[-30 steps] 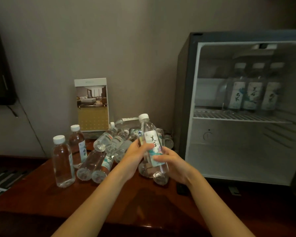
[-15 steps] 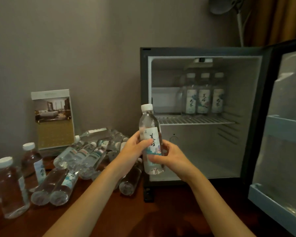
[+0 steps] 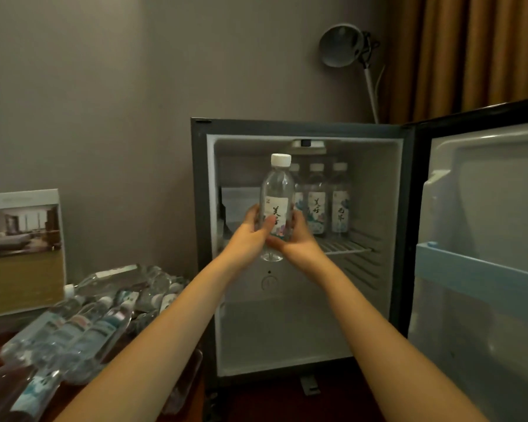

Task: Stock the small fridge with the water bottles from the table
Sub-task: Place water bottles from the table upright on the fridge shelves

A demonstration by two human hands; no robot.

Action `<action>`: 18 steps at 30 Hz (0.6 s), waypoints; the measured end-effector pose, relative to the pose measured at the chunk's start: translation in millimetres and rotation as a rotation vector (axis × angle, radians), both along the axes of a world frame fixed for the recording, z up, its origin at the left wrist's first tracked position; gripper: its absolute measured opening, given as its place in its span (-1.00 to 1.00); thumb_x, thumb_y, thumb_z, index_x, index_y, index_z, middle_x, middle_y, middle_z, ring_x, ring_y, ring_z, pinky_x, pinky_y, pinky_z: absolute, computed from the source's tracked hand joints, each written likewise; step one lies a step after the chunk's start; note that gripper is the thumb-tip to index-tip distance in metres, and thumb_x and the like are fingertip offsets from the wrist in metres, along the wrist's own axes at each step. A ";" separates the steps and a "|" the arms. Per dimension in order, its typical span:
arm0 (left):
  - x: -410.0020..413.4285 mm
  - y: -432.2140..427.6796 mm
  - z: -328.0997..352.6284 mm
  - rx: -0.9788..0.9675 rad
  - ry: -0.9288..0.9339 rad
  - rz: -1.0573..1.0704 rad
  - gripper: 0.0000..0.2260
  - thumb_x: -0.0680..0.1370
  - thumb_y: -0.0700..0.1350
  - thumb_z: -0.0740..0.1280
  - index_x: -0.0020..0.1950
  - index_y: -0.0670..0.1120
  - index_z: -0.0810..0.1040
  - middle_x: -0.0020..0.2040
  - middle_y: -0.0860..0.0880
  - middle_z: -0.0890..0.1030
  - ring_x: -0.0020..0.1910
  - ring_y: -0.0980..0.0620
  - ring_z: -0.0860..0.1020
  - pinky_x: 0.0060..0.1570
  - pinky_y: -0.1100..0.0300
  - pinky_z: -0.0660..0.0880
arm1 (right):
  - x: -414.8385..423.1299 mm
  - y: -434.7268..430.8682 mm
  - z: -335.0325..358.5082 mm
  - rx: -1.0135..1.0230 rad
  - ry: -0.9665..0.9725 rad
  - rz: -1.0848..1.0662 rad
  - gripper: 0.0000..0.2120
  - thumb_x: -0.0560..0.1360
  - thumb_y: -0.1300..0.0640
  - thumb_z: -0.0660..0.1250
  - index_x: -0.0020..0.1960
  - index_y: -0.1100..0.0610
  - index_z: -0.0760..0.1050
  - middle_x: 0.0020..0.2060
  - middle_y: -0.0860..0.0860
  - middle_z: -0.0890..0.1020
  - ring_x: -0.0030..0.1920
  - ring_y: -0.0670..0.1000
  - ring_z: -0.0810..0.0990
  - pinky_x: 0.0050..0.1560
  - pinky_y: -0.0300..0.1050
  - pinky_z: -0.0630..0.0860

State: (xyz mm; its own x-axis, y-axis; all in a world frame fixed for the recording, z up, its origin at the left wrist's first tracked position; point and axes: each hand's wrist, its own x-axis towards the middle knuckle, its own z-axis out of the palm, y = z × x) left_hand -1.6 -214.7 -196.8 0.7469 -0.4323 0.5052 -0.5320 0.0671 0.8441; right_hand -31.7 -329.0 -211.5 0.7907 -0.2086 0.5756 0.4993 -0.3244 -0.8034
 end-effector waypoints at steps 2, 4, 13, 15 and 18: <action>8.0 -7.4 2.0 -0.010 0.005 0.014 -0.57 0.61 -0.05 0.16 0.47 -0.01 0.17 0.31 0.01 0.43 0.26 0.06 0.42 0.20 0.16 0.38 | 11.5 -2.2 5.3 -0.011 0.027 0.004 -0.43 0.43 0.33 0.40 0.32 0.16 0.19 0.15 0.02 0.49 0.14 -0.04 0.51 0.06 -0.26 0.49; 14.4 -13.5 3.8 -0.008 -0.002 0.054 -0.60 0.62 -0.06 0.15 0.46 -0.01 0.20 0.33 -0.01 0.43 0.27 0.04 0.42 0.15 0.17 0.38 | 19.8 -5.6 10.7 -0.027 0.063 0.025 -0.44 0.44 0.36 0.36 0.34 0.19 0.17 0.17 0.05 0.49 0.16 -0.04 0.50 0.02 -0.29 0.47; 46.6 -23.7 -14.7 -0.053 -0.007 0.088 -0.62 0.61 -0.06 0.18 0.43 -0.04 0.29 0.27 -0.01 0.52 0.21 0.07 0.51 0.09 0.23 0.47 | 42.3 -24.2 -0.8 -0.081 0.110 0.070 -0.34 0.47 0.25 0.36 0.45 0.14 0.10 0.31 0.05 0.44 0.22 -0.08 0.47 -0.05 -0.41 0.49; 49.9 -26.9 -15.3 -0.062 -0.016 0.120 -0.62 0.60 -0.08 0.19 0.42 -0.05 0.30 0.26 -0.03 0.52 0.19 0.06 0.52 0.03 0.27 0.49 | 46.8 -27.2 -0.9 -0.083 0.121 0.059 -0.36 0.47 0.22 0.38 0.43 0.18 0.12 0.30 0.08 0.46 0.24 -0.03 0.50 0.07 -0.31 0.48; 53.0 -30.3 -14.9 -0.063 -0.012 0.157 -0.62 0.60 -0.11 0.21 0.41 -0.05 0.29 0.22 -0.03 0.51 0.08 0.11 0.52 -0.13 0.34 0.49 | 50.5 -29.5 -2.6 -0.080 0.116 -0.012 -0.41 0.43 0.17 0.43 0.36 0.19 0.21 0.20 0.05 0.51 0.13 -0.06 0.53 0.05 -0.31 0.47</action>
State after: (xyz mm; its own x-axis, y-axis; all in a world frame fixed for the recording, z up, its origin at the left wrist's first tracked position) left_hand 51.3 -245.0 -211.7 0.7967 -0.2780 0.5366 -0.5500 0.0346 0.8345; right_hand 18.8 -358.5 -214.1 0.8509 -0.1751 0.4953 0.4001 -0.3952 -0.8269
